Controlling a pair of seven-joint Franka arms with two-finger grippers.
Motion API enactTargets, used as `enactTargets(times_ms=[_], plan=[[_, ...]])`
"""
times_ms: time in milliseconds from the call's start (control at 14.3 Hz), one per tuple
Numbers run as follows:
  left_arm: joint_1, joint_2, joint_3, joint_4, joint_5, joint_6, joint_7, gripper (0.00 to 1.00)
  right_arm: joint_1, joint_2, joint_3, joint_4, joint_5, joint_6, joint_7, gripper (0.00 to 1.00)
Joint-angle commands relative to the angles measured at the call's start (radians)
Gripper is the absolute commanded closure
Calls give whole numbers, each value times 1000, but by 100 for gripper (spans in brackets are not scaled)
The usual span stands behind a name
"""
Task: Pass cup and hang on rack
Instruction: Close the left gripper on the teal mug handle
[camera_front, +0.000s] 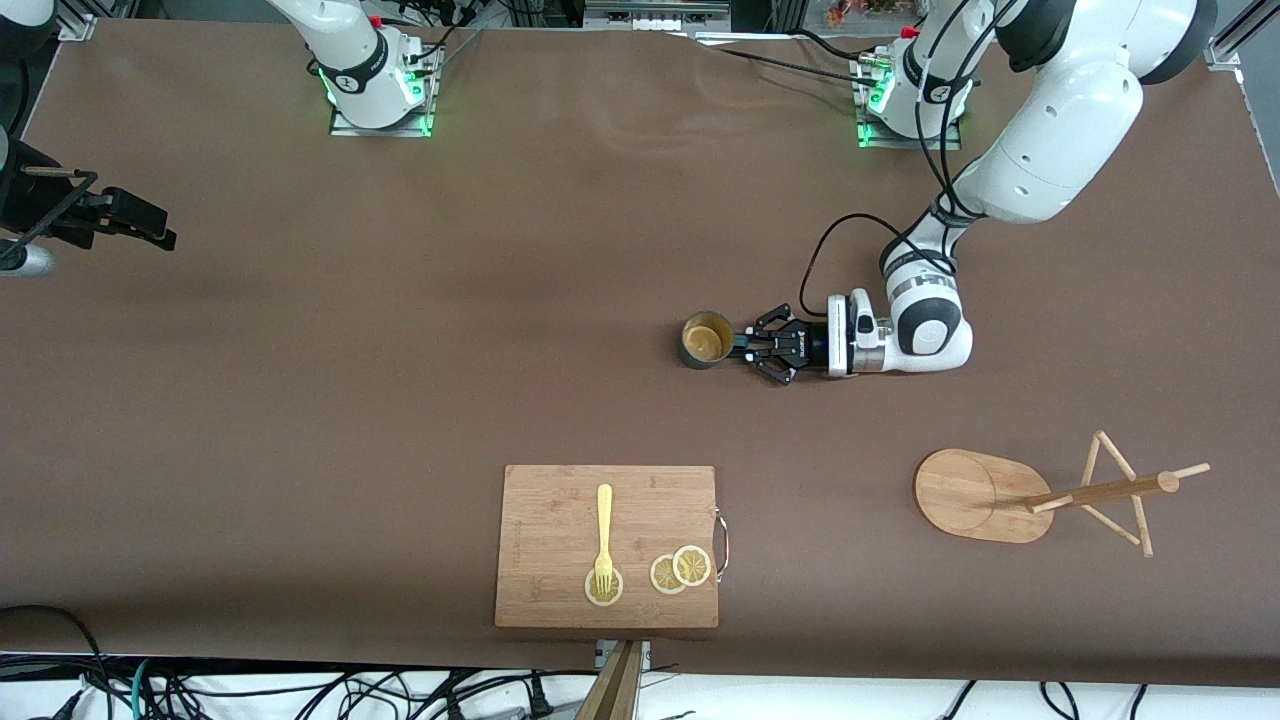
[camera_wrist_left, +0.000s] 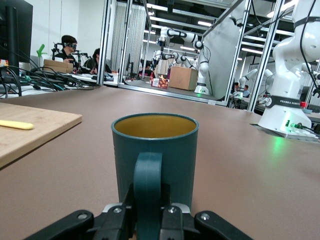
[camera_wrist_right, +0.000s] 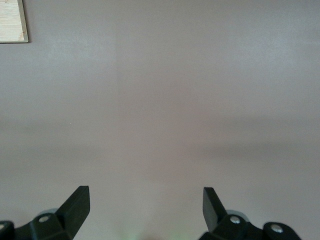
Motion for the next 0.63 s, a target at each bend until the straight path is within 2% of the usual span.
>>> enactTargets(times_ms=[0, 140, 280, 561], plan=[[81, -81, 1, -90, 20, -41, 16, 100, 3, -1, 2, 16, -3, -18, 11, 0], [175, -170, 1, -161, 123, -82, -54, 100, 3, -1, 2, 16, -3, -18, 11, 0], [271, -224, 1, -169, 261, -148, -186, 100, 3, -1, 2, 16, -3, -18, 11, 0], [417, -290, 36, -172, 404, -278, -376, 100, 3, -1, 2, 16, -3, -17, 11, 0]])
